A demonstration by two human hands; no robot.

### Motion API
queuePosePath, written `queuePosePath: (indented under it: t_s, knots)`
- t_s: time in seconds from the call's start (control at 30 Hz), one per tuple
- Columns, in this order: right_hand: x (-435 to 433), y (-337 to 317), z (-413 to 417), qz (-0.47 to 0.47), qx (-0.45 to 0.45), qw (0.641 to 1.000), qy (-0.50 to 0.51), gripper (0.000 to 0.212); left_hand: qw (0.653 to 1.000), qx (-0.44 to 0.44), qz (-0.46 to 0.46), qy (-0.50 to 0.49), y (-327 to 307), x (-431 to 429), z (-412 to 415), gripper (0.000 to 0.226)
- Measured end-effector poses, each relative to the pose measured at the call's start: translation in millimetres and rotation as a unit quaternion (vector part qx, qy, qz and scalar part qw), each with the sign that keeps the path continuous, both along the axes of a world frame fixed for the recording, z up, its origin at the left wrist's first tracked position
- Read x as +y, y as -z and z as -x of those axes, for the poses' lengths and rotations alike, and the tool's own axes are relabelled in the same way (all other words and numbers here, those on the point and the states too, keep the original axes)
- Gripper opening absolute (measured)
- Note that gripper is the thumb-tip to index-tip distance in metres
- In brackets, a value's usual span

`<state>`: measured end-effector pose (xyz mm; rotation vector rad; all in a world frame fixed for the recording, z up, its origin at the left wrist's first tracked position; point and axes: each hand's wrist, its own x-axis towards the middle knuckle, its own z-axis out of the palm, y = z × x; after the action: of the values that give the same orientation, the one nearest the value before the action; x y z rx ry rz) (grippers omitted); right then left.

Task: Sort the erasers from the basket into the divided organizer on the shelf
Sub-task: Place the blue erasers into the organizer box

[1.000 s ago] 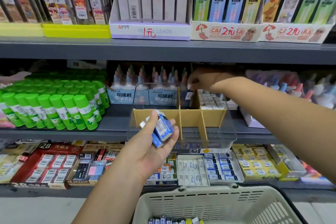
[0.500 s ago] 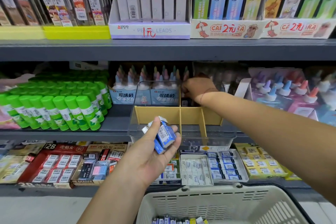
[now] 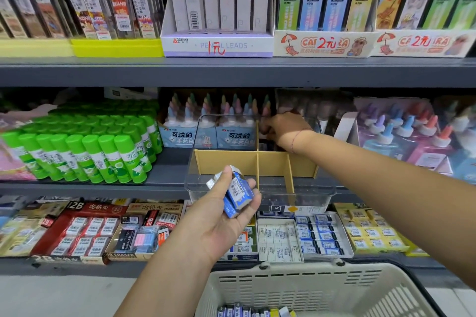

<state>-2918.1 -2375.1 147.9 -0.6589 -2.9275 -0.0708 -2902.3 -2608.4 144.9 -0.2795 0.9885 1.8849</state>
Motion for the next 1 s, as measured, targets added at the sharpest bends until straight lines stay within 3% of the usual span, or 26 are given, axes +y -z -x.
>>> queuePosePath:
  t_s: [0.2,0.33,0.73,0.8,0.87,0.93,1.0]
  knots:
    - [0.6,0.2,2.3,-0.070,-0.082,0.994,0.003,0.039,1.000,0.001,-0.005,-0.002,-1.9,-0.3,-0.9,0.032]
    - [3.4,-1.8,3.6,-0.051,-0.102,0.993,0.007,0.048,1.000,0.000,-0.006,0.001,-2.7,-1.1,-1.5,0.033]
    - [-7.8,-24.4,-9.8,0.042,-0.032,0.999,-0.005,0.035,1.000,-0.004,-0.013,0.021,-2.9,-2.1,-1.0,0.043]
    - [-22.9,-37.9,-21.1,0.103,0.043,0.992,-0.052,0.030,0.999,-0.007,-0.025,0.026,-2.4,-1.8,-0.7,0.046]
    - [-42.5,-48.9,-35.0,0.262,0.067,0.957,-0.105,0.027,0.999,-0.010,-0.039,0.027,-2.4,-1.5,-0.8,0.046]
    - [-59.3,-53.8,-47.8,0.424,-0.003,0.893,-0.153,0.029,0.998,-0.007,-0.048,0.028,-3.1,-1.7,-1.1,0.044]
    - [-62.1,-50.1,-53.6,0.474,-0.055,0.859,-0.182,0.029,0.998,-0.007,-0.058,0.034,-4.7,-2.3,-2.2,0.040]
